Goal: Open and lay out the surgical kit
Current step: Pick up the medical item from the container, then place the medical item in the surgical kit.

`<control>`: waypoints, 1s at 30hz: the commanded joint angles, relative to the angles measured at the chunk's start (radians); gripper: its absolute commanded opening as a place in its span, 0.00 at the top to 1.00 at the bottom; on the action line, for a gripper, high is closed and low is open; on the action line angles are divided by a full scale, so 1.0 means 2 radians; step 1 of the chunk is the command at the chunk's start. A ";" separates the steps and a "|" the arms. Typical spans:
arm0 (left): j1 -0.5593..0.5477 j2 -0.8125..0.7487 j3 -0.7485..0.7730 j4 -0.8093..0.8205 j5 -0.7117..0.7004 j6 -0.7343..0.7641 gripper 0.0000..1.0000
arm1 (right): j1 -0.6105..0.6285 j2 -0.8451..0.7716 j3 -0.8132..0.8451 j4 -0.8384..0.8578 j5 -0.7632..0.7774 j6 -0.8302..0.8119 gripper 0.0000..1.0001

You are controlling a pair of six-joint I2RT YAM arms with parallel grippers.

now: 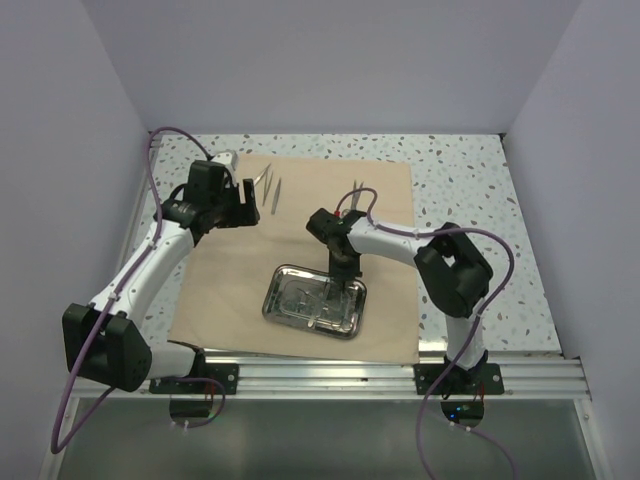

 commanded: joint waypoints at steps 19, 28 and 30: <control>-0.001 0.027 0.063 -0.011 -0.025 0.018 0.21 | -0.079 0.038 0.262 -0.079 0.151 -0.105 1.00; -0.001 0.038 0.078 -0.039 -0.020 0.018 0.22 | -0.140 0.189 0.480 -0.099 0.175 -0.133 1.00; -0.002 0.041 0.078 -0.042 -0.023 0.018 0.22 | -0.156 0.230 0.520 -0.106 0.167 -0.133 1.00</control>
